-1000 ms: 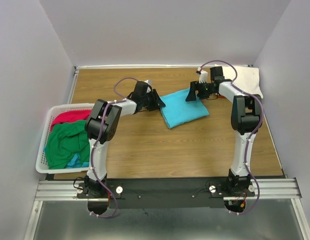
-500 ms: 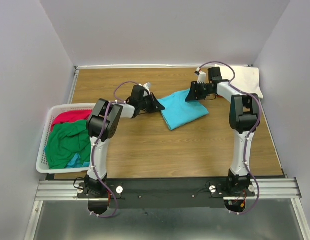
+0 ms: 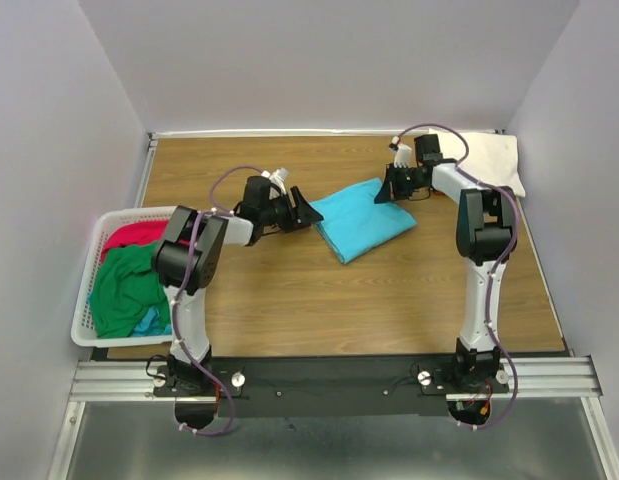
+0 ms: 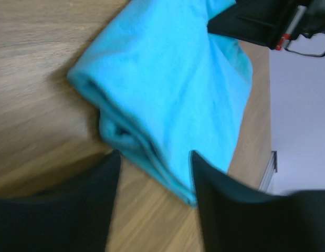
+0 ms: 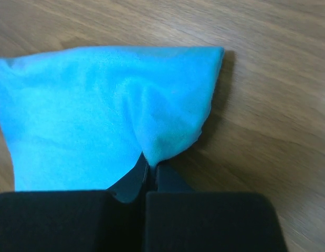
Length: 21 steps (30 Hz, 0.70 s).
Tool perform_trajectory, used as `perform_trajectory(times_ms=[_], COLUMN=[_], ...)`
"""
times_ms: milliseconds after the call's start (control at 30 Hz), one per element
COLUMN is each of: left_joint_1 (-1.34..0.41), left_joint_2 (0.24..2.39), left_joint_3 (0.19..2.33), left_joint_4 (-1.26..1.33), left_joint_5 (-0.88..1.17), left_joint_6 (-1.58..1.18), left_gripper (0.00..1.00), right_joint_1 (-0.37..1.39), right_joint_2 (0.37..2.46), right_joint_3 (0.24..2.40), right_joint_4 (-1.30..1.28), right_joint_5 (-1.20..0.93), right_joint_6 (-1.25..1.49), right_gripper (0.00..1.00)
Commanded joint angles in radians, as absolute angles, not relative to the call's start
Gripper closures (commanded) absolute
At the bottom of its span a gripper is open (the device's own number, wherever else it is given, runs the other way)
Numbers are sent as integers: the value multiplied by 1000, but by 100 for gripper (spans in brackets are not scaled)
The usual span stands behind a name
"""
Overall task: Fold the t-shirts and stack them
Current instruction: Neatly place the folded tshirt to the corner
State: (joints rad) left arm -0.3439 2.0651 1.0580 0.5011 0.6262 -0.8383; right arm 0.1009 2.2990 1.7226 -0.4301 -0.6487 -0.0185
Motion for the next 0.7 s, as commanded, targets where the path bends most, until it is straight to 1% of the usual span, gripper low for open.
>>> perform_trajectory(times_ms=[0, 33, 67, 233, 333, 433, 667], left_joint_1=[-295, -287, -285, -276, -272, -258, -219], left_joint_2=[1817, 1781, 1746, 1522, 1406, 1300, 1137], left_joint_3=[1006, 994, 989, 971, 962, 945, 855], left_joint_4=[442, 413, 384, 232, 164, 108, 26], left_joint_5=[534, 513, 461, 341, 235, 158, 112], left_joint_6=[-676, -649, -625, -455, -391, -319, -200], left_gripper=[16, 13, 13, 12, 11, 2, 2], right_joint_1=[86, 84, 84, 86, 84, 86, 86], right_joint_2=[2214, 2194, 2178, 2070, 2002, 1950, 1904], right_joint_3=[1715, 1717, 1718, 1707, 1698, 1707, 1779], right_joint_4=[-489, -491, -491, -489, -489, -488, -477], right_joint_5=[-439, -420, -402, -299, -246, -174, -68], right_joint_6=[-116, -126, -135, -205, -242, -281, -340], right_gripper=[100, 100, 100, 100, 99, 100, 99])
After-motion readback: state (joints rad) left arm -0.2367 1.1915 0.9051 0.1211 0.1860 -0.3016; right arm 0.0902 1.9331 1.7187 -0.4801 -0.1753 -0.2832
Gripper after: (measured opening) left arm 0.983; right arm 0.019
